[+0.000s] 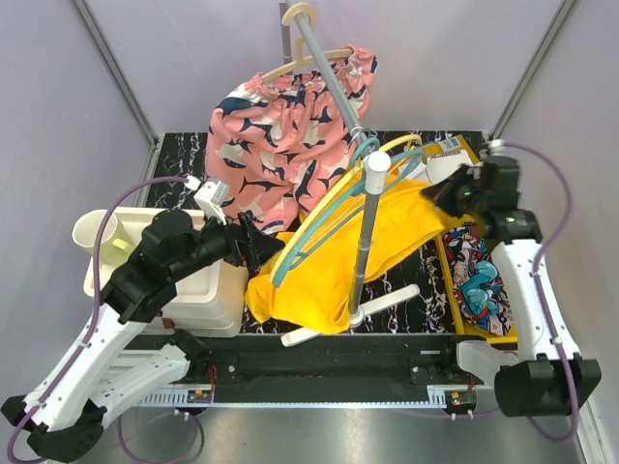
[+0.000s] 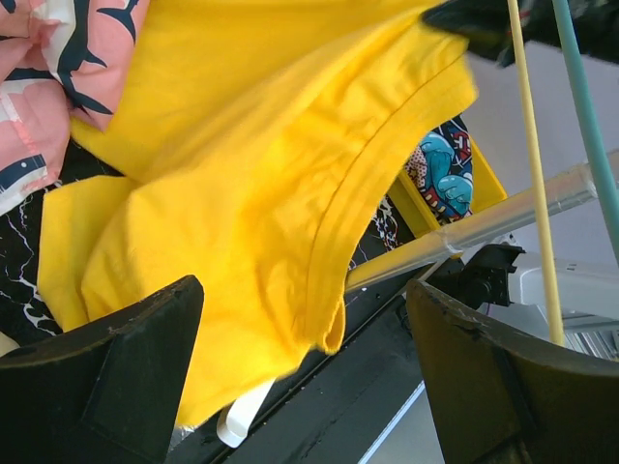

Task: Remove the shorts from the hanger

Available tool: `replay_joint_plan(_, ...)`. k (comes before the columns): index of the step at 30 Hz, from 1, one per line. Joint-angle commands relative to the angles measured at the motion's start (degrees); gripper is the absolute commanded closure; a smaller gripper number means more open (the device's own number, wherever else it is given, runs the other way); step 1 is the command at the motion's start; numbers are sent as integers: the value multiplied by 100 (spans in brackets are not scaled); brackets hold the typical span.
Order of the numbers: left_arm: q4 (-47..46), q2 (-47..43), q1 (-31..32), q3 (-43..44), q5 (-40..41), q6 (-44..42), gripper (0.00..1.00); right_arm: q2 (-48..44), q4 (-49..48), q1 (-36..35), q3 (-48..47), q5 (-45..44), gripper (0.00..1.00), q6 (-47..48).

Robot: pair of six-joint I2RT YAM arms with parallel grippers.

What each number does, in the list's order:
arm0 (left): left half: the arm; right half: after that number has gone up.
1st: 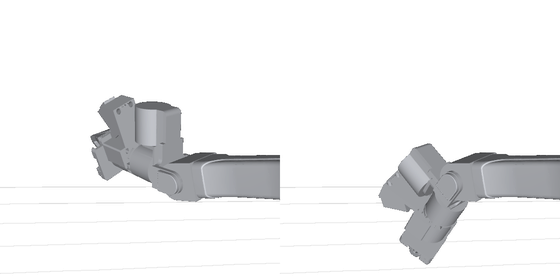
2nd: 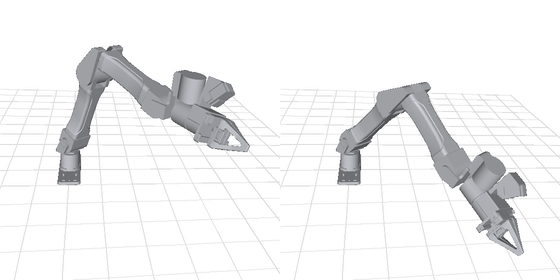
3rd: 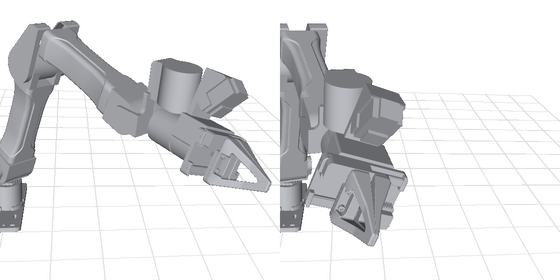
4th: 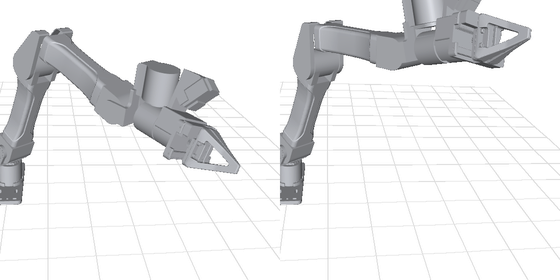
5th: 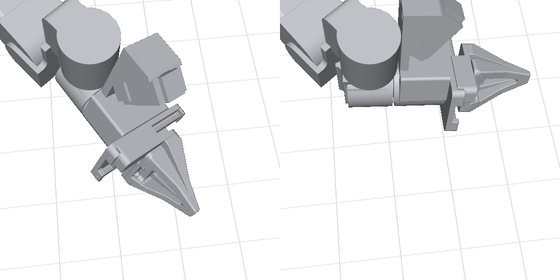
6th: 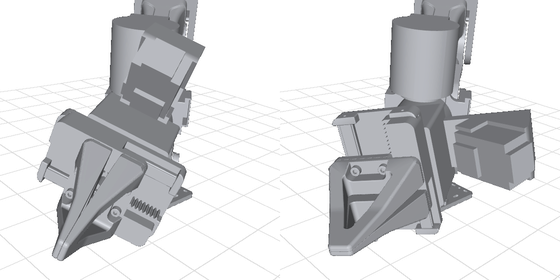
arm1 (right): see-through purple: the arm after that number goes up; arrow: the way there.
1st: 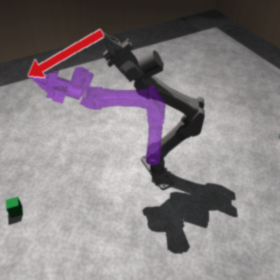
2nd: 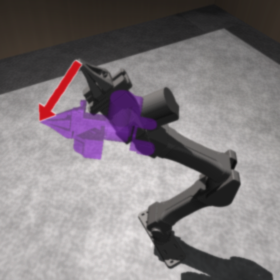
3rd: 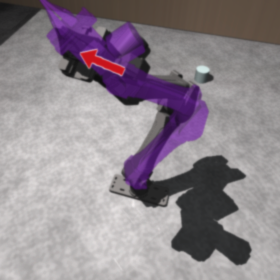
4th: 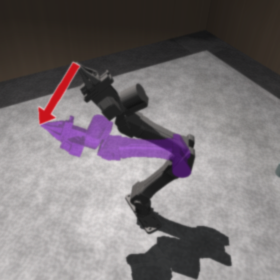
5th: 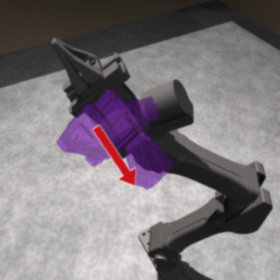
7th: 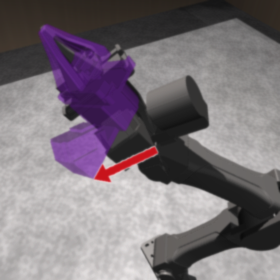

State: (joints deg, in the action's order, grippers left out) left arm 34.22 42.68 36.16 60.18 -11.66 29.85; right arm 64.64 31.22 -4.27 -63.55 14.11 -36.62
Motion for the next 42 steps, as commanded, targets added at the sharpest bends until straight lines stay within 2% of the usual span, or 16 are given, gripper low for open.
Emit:
replay_joint_plan(1, -126, -119, -13, 205, 6, 4, 11, -136, 815, 1199, -849, 47, 100, -4)
replay_joint_plan(8, -126, -251, -13, 169, 260, 83, 11, -101, 1122, 1385, -2555, 303, 100, -29)
replay_joint_plan(19, -20, -312, -13, 266, 322, 118, 11, 628, 1843, 1385, -5954, -145, 100, -152)
replay_joint_plan(28, 94, -383, -4, 266, 375, 153, 11, 1533, 2775, 1385, -8557, -1715, 100, 445)
replay_joint_plan(34, 129, -365, -13, 257, 384, 162, 11, 1701, 2574, 1385, -9403, -2192, 100, 814)
replay_joint_plan(42, 138, -225, -13, 327, 375, 171, 11, 1209, 1423, 1385, -8964, -3326, 100, 1656)
